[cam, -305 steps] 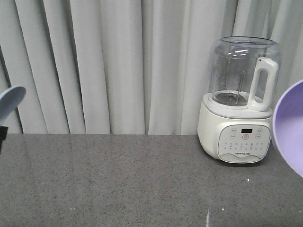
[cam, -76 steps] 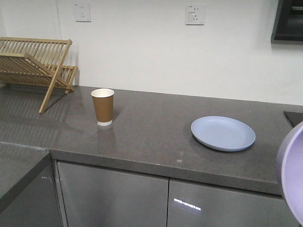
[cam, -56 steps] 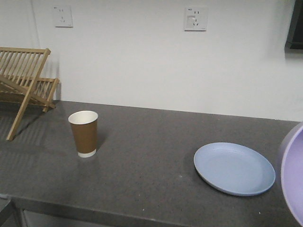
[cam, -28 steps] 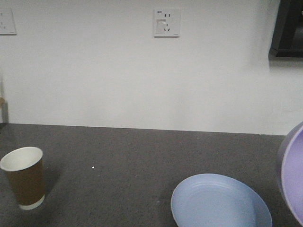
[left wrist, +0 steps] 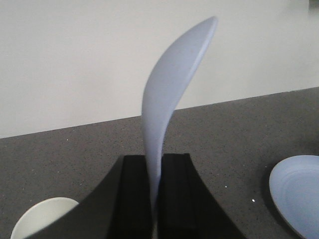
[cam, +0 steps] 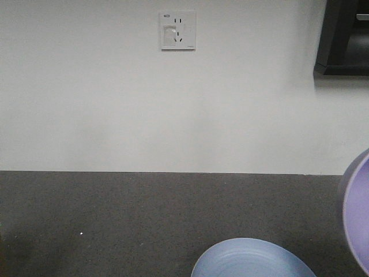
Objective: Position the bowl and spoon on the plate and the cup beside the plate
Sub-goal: 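Drive the base to the counter with the pale blue plate and cup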
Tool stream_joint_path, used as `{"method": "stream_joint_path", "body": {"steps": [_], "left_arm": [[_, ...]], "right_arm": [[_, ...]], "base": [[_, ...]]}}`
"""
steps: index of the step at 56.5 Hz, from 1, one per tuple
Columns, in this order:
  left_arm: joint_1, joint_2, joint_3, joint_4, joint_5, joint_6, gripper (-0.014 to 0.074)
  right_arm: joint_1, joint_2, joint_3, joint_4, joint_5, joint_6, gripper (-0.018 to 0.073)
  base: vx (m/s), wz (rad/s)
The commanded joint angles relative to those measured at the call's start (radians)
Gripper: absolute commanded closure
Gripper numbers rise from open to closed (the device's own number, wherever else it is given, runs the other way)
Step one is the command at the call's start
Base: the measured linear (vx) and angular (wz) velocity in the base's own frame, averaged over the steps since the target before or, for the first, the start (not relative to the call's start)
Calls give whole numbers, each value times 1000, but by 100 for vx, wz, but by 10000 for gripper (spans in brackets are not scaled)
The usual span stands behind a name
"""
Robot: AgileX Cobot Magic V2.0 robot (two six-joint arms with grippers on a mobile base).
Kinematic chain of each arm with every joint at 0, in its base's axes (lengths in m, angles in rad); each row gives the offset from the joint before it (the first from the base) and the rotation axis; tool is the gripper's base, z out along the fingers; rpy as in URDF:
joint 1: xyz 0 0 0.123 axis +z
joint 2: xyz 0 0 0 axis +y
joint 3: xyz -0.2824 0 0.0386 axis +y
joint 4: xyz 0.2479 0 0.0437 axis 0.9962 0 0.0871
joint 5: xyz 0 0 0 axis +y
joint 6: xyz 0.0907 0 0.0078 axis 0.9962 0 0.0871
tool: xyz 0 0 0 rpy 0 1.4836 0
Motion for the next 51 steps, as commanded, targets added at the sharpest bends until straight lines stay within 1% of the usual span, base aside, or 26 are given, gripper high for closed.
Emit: {"method": "stream_joint_path", "body": {"steps": [1, 51], "left_arm": [[-6, -3, -23, -10, -82, -1, 599], [-6, -3, -23, -10, -82, -1, 599]], "right_arm": [[-5, 8, -26, 20, -90, 4, 568], [-5, 8, -26, 20, -89, 4, 568]], "base": [[9, -2], [1, -1]]}}
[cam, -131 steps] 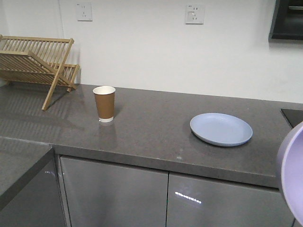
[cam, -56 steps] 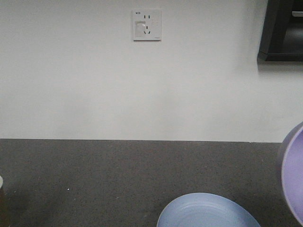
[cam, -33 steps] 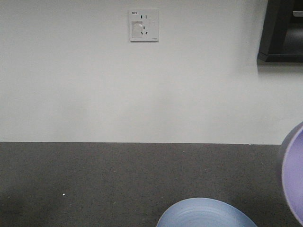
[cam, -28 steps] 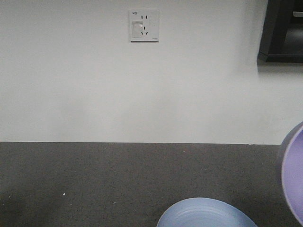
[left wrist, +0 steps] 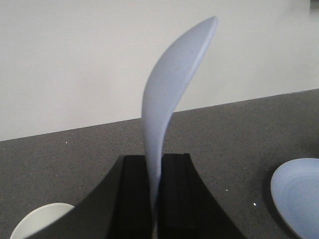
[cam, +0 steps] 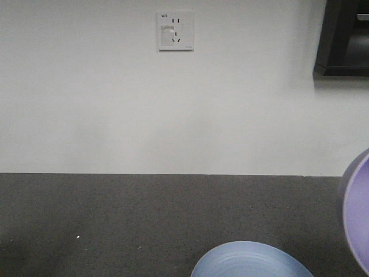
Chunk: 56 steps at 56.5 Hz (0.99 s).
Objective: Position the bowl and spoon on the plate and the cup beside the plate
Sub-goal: 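Lower the held bowl onto the blue plate and open the right gripper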
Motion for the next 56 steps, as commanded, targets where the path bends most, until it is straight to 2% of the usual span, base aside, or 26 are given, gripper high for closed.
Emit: {"method": "stream_joint_path", "body": {"steps": [1, 17, 23, 29, 42, 56], "left_arm": [[-6, -3, -24, -10, -82, -1, 599], [-6, -3, -24, -10, -85, -1, 599], [-6, -3, -24, -10, -92, -1, 599], [-6, -3, -24, -10, -91, -1, 599], [-6, -3, -24, -10, -78, -1, 599], [-6, -3, -24, -10, -74, -1, 599]], "right_arm": [[-5, 8, -26, 21, -90, 2, 568], [-5, 9, -26, 46, -117, 8, 568], [12, 64, -26, 84, -67, 55, 568], [83, 177, -27, 84, -11, 51, 568], [247, 527, -77, -46, 47, 79, 568], [338, 882, -204, -82, 34, 113, 568]], "base": [[0, 0], [0, 0], [0, 0], [0, 0], [0, 0], [0, 0]]}}
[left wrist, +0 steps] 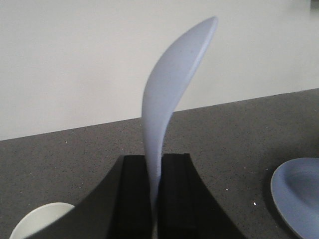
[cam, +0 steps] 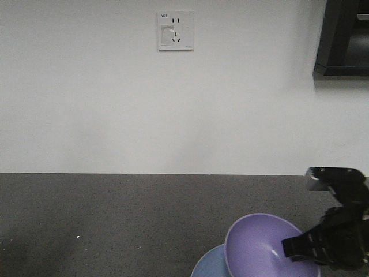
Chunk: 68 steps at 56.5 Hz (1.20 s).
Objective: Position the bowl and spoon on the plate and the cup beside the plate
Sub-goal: 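Lower the held bowl onto the blue plate and open the right gripper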
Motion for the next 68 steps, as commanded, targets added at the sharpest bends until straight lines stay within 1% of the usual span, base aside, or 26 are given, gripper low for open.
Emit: {"method": "stream_joint_path", "body": {"steps": [1, 8, 14, 22, 29, 33, 40, 43, 45, 46, 55, 63, 68], "left_arm": [[-6, -3, -24, -10, -76, -1, 599], [-6, -3, -24, -10, -76, -1, 599], [-6, -3, -24, -10, -76, -1, 599], [-6, -3, -24, -10, -68, -1, 599], [-6, -3, -24, -10, -57, -1, 599], [-6, -3, -24, -10, -53, -1, 599], [-6, -3, -24, -10, -47, -1, 599], [-6, -3, -24, -10, -46, -1, 599], [-6, -3, -24, -10, -43, -1, 599], [-6, -3, -24, -10, -40, -1, 599], [-6, -3, -24, -10, -32, -1, 599], [-6, -3, -24, -10, -31, -1, 599], [-6, -3, -24, -10, -27, -1, 599]], "right_arm": [[21, 95, -80, 16, -56, 9, 568], [47, 202, -129, 30, -58, 11, 568], [61, 252, -155, 34, -59, 9, 568], [69, 270, -156, 35, -74, 5, 564], [69, 270, -155, 35, -77, 1, 536], [69, 270, -155, 35, -76, -4, 492], [69, 270, -155, 36, -72, -3, 386], [69, 270, -155, 36, -70, -3, 310], [69, 270, -155, 36, -69, -3, 284], [69, 270, -155, 36, -67, -3, 247], [69, 264, -155, 39, -65, -2, 80], [69, 219, -156, 39, -83, -2, 1], [69, 161, -156, 31, -102, -2, -9]], "base": [[0, 0], [0, 0], [0, 0], [0, 0], [0, 0], [0, 0], [0, 0], [0, 0], [0, 0], [0, 0], [0, 0], [0, 0], [0, 0]]}}
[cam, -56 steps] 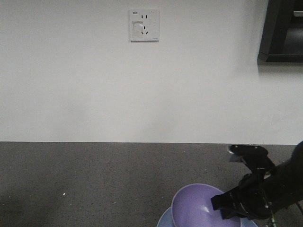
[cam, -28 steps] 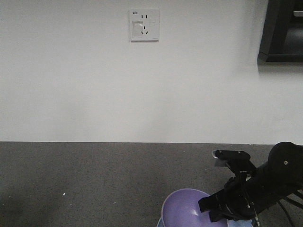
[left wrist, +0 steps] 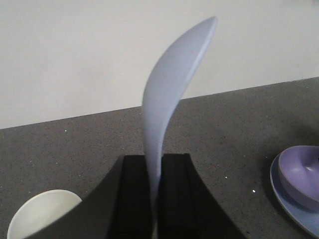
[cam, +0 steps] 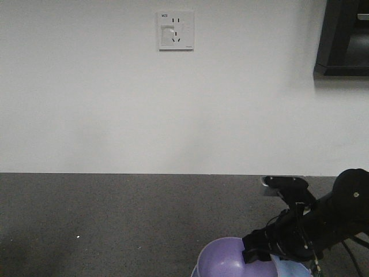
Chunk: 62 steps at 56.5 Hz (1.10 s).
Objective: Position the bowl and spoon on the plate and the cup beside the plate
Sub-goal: 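Lower the held bowl onto the blue plate and open the right gripper, then lower the spoon into the bowl with the left gripper and release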
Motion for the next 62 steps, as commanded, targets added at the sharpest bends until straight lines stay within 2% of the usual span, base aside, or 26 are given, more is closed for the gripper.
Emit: {"method": "stream_joint_path", "body": {"steps": [1, 16, 22, 28, 36, 42, 44, 56, 62], "left_arm": [[-6, -3, -24, -10, -66, -1, 599], [-6, 19, -29, -10, -30, 1, 596], [-6, 94, -70, -23, -1, 56, 596], [-6, 232, -155, -130, 62, 169, 596], [-6, 464, -299, -383, 176, 349, 596], [-10, 645, -409, -549, 275, 419, 596], [-20, 704, -445, -580, 306, 428, 596], [-153, 995, -638, -592, 442, 415, 596], [-224, 1113, -731, -584, 504, 374, 596]], "right_arm": [[-1, -115, -32, 9, -61, -11, -9], [-1, -394, -30, -17, 23, 9, -8], [-1, -516, -30, -59, 57, 51, -8], [-1, -618, -30, -128, 84, 95, -8], [-1, -713, -30, -219, 112, 151, -8], [-1, -758, -30, -285, 129, 185, -8], [-1, -769, -30, -306, 137, 196, -8], [-1, -788, -30, -393, 182, 229, -8], [-1, -788, -28, -410, 186, 237, -8]], "base": [[0, 0], [0, 0], [0, 0], [0, 0], [0, 0], [0, 0], [0, 0], [0, 0], [0, 0]]}}
